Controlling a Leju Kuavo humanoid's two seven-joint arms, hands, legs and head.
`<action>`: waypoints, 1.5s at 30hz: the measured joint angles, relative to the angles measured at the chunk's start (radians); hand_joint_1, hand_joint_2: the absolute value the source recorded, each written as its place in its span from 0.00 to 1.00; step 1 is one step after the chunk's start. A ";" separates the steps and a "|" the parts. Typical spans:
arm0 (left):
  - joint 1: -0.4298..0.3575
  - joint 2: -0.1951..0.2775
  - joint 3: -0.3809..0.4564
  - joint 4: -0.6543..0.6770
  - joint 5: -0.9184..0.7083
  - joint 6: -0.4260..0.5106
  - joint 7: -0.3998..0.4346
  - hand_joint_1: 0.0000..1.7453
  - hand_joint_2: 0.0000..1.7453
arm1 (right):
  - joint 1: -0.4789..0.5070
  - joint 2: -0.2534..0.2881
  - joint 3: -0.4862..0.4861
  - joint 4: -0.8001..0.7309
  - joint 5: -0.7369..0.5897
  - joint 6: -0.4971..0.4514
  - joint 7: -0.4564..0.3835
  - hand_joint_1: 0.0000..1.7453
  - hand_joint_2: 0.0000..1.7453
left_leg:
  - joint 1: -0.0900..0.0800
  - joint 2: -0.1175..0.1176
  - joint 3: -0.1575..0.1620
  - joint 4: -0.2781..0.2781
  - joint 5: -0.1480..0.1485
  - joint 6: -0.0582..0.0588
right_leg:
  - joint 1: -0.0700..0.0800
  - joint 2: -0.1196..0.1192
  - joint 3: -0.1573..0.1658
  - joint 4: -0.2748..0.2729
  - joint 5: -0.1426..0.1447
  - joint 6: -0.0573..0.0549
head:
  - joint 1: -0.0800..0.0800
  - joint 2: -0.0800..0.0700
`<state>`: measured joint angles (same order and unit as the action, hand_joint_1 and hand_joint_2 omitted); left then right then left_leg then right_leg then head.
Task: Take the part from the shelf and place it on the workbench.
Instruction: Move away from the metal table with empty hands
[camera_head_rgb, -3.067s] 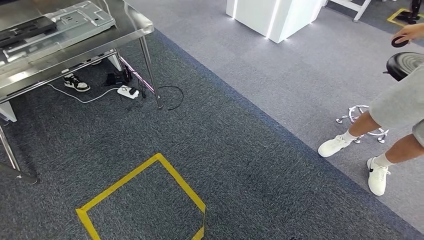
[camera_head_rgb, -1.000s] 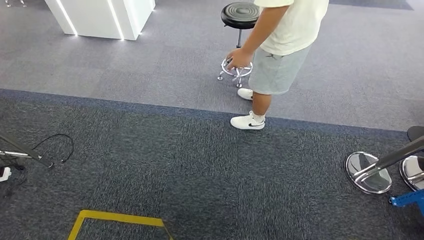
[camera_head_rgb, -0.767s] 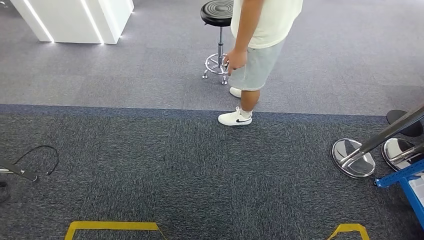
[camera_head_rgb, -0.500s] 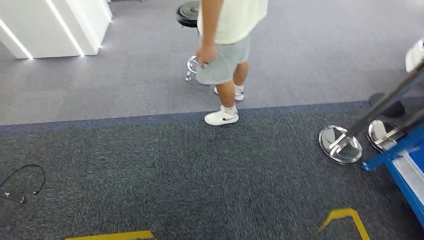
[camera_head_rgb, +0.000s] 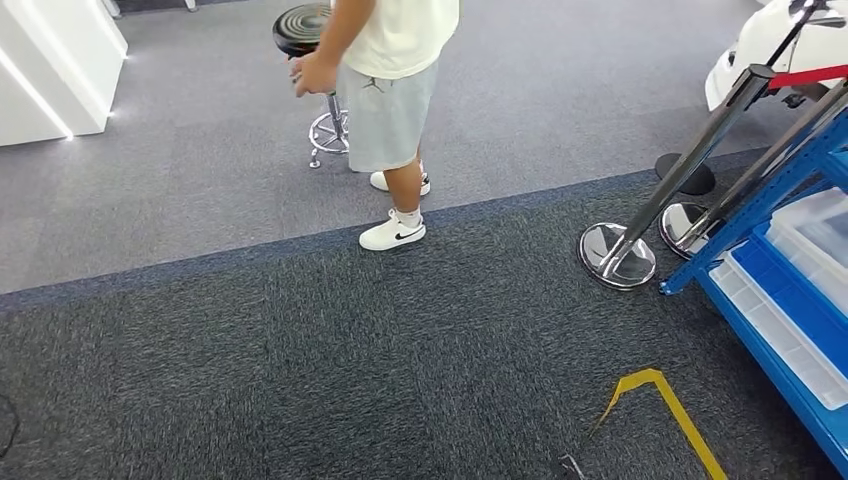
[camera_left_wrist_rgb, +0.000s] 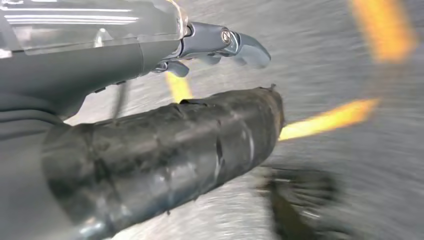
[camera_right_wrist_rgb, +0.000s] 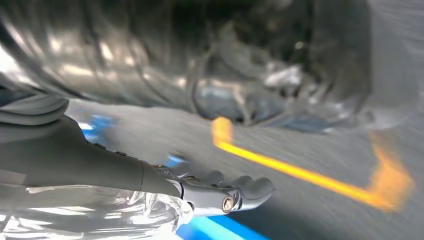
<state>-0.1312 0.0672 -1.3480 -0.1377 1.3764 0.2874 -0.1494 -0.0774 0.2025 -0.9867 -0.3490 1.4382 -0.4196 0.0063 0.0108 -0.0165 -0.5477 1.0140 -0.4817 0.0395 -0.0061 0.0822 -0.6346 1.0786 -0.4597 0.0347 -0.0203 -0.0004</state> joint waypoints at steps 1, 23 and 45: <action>-0.003 0.001 0.003 0.000 -0.014 -0.018 -0.073 0.00 0.00 | 0.000 0.001 -0.001 0.008 0.016 0.044 0.096 0.00 0.00 | -0.001 0.011 0.000 -0.003 0.002 0.004 | 0.001 -0.037 -0.025 0.055 -0.033 0.002 | 0.003 0.000; -0.025 0.071 -0.032 0.017 -0.153 0.042 0.398 0.00 0.00 | -0.035 -0.067 -0.143 0.049 -0.352 0.098 -0.298 0.00 0.00 | -0.003 -0.001 -0.058 0.133 -0.047 -0.042 | 0.001 -0.008 0.043 -0.057 0.033 -0.051 | 0.001 0.000; -0.080 -0.102 -0.098 -0.061 -0.539 0.098 0.256 0.00 0.00 | -0.022 -0.058 -0.096 0.046 -0.148 0.104 -0.045 0.00 0.00 | -0.005 0.118 0.031 0.005 -0.036 -0.049 | -0.006 -0.094 0.048 -0.059 0.031 -0.031 | 0.014 0.000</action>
<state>-0.2117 -0.0352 -1.4457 -0.1983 0.8372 0.3852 0.1070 -0.0994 0.1442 -1.0830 -0.3034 1.2903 -0.3152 -0.0385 0.0058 0.1019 -0.5168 1.0192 -0.5178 -0.0094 -0.0116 -0.0116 -0.5867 1.0193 -0.4291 0.0038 -0.0067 -0.0004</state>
